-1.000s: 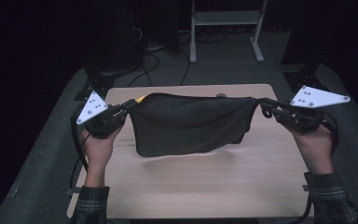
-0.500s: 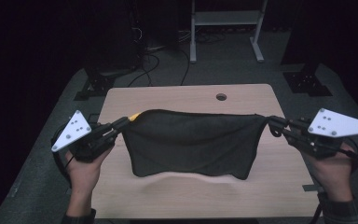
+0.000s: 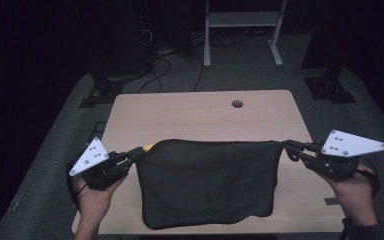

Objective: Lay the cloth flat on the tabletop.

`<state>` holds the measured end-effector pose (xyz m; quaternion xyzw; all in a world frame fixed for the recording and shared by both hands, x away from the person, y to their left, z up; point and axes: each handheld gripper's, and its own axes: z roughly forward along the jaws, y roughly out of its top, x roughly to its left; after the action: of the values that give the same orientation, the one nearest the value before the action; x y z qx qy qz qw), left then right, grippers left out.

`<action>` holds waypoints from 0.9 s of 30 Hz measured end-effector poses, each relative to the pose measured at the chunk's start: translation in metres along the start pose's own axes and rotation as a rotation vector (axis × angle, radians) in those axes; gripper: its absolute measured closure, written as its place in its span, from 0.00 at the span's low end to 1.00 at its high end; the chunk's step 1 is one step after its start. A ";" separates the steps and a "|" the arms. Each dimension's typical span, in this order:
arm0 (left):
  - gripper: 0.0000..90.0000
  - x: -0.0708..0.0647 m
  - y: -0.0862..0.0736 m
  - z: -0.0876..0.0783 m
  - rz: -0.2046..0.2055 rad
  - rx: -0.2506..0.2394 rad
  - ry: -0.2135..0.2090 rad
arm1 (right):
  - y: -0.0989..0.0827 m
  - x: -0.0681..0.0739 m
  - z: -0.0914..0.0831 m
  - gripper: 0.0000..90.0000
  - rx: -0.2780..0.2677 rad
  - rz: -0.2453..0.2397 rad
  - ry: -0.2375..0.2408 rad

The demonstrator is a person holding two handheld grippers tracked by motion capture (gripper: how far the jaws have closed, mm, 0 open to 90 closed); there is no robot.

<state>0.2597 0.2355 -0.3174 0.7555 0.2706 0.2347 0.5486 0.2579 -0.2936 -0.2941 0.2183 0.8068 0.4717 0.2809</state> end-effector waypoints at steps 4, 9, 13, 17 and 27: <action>0.94 0.009 -0.017 0.020 -0.017 0.040 0.001 | -0.013 -0.008 0.020 0.91 0.036 0.028 0.007; 0.94 0.017 -0.033 0.040 -0.030 0.078 0.008 | -0.026 -0.015 0.042 0.91 0.081 0.047 0.009; 0.94 0.026 -0.041 0.053 -0.044 0.095 0.016 | -0.038 -0.026 0.065 0.91 0.113 0.072 0.004; 0.94 0.035 -0.049 0.068 -0.059 0.110 0.027 | -0.043 -0.031 0.078 0.91 0.133 0.081 -0.002; 0.94 0.060 -0.061 0.102 -0.095 0.136 0.072 | -0.057 -0.049 0.122 0.90 0.190 0.094 -0.029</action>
<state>0.3615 0.2196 -0.4018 0.7682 0.3412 0.2166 0.4965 0.3702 -0.2723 -0.3811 0.2880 0.8327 0.4026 0.2481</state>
